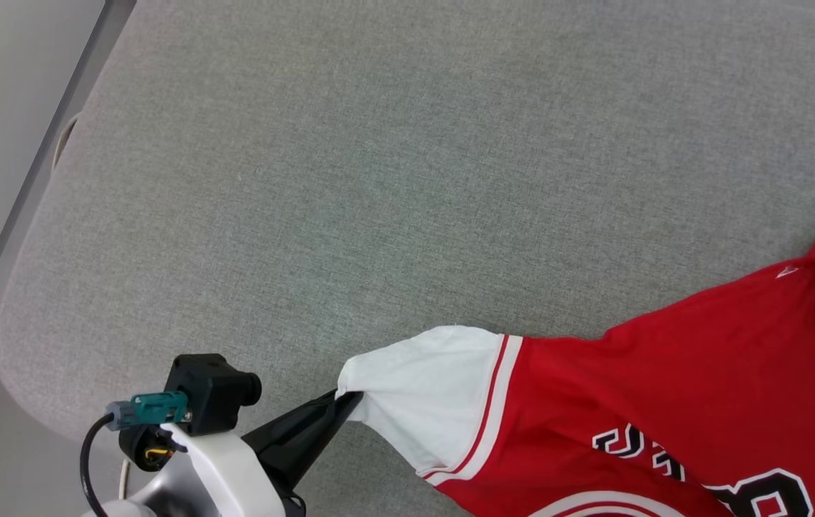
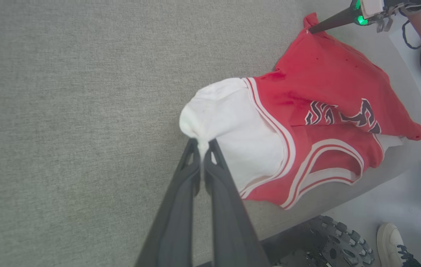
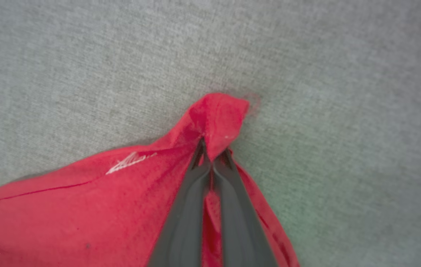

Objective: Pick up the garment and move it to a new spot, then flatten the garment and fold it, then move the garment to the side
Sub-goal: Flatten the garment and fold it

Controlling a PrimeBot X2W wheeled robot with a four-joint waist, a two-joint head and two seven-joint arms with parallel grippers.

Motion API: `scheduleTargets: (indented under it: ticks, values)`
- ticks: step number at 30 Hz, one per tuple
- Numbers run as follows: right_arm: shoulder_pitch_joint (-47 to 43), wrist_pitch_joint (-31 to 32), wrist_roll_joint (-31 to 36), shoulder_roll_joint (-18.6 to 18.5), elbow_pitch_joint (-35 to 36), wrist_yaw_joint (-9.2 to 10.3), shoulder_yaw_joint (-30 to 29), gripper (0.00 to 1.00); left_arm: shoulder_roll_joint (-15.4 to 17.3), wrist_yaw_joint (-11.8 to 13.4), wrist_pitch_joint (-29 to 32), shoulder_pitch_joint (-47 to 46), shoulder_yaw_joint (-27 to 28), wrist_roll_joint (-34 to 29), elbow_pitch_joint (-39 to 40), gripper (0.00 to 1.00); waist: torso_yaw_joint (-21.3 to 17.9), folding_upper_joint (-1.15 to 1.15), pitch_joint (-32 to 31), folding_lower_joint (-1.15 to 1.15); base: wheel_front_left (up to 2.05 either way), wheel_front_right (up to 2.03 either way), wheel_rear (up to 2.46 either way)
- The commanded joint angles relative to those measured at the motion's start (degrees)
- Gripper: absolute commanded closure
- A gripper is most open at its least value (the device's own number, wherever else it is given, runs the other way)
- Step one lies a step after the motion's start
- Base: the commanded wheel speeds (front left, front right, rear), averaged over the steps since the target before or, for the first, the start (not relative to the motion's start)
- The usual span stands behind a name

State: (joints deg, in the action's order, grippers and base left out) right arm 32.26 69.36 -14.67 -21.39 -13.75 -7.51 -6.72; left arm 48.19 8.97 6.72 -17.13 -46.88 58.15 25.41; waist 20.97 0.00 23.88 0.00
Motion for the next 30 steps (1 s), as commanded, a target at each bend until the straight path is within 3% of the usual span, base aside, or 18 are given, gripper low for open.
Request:
scheduleTargets:
  ticks: [1, 18, 30]
  values:
    - [-1.15, -0.9, -0.49, 0.89, -2.75, 0.04, 0.93, 1.0, -0.21, -0.26, -0.16, -0.85, 0.21, -0.31, -0.16, 1.0, -0.43, 0.0, -0.77, 0.0, 0.0, 0.0, 0.0]
    - [4.89, -20.54, -6.58, -2.67, -3.23, 0.04, 6.65, 1.0, 1.11, 3.17, -3.92, -4.47, 6.2, -1.54, -1.61, 1.0, -8.61, 0.0, -12.39, 0.0, 0.0, 0.0, 0.0]
    - [5.56, -26.94, -10.37, -3.19, 5.37, 0.04, 9.68, 1.0, 1.39, 6.82, -5.67, -12.17, 13.48, -2.5, -2.22, 1.0, -16.29, 0.0, -18.83, 0.0, 0.0, 0.0, 0.0]
